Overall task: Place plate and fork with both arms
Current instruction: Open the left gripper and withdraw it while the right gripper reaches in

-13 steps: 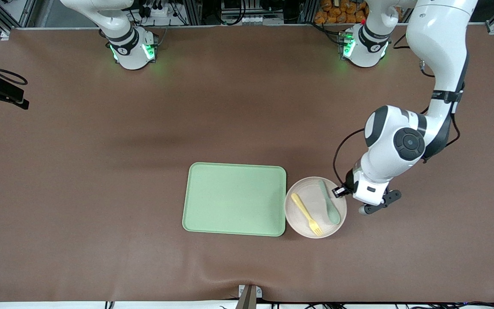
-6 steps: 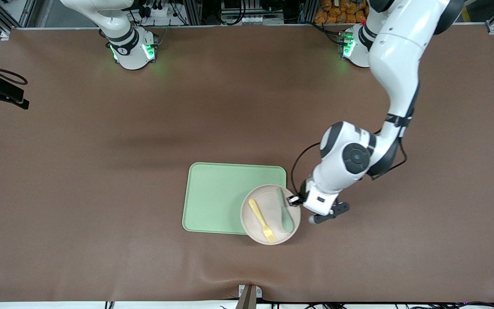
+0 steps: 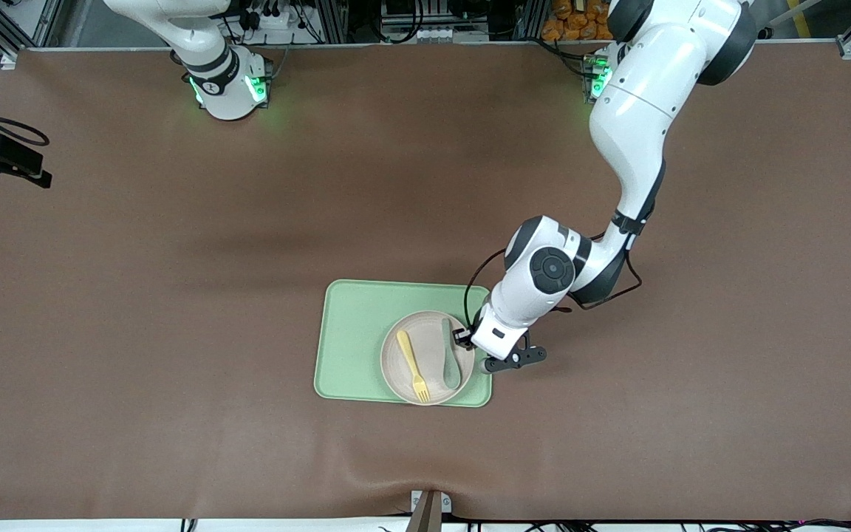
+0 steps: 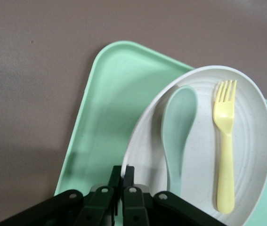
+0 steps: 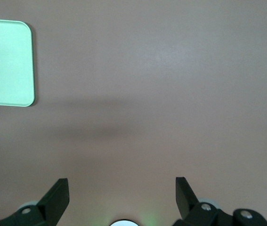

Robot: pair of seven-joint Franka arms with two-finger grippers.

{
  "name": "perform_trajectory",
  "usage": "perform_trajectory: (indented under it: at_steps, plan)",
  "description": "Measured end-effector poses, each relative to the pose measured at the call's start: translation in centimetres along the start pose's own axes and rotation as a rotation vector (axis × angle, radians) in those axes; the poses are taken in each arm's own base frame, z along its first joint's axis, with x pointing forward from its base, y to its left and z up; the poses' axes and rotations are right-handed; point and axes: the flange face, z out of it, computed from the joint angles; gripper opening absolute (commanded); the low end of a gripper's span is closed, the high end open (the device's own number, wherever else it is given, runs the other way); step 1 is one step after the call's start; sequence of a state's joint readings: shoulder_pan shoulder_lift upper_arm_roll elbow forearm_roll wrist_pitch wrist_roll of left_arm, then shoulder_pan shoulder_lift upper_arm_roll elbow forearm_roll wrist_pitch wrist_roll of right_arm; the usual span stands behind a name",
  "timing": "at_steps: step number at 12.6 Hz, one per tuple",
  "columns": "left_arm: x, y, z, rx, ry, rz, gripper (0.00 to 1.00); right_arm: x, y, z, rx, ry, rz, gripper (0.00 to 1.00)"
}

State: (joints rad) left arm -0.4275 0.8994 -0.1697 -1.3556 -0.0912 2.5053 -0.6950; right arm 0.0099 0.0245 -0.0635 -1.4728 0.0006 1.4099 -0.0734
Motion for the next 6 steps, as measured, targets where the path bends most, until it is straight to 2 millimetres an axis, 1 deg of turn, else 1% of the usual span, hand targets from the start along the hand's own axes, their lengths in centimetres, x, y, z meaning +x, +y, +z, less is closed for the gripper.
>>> perform_trajectory:
  at_steps: [1,2,3,4,5,6]
  plan:
    - [0.0,-0.2,0.4,0.002,-0.002,0.003,0.00,0.3,-0.6,0.3,0.001,-0.006,-0.012,1.00]
    - [0.0,-0.3,0.6,0.003,-0.002,0.005,0.10,0.7,-1.4,0.9,0.005,-0.015,-0.026,1.00]
    - [0.0,-0.3,0.6,0.002,-0.001,0.005,0.28,1.2,-2.1,1.6,0.015,-0.027,-0.038,1.00]
    - [0.0,-0.3,0.6,0.001,0.000,0.006,0.40,2.0,-2.9,2.6,0.029,-0.040,-0.050,1.00]
    - [0.2,-0.2,0.4,-0.001,0.004,0.005,0.99,2.9,-3.8,3.9,0.039,-0.052,-0.065,1.00]
    - [0.4,-0.1,0.1,-0.005,0.009,0.004,1.00,4.0,-5.1,5.1,0.040,-0.057,-0.086,1.00]
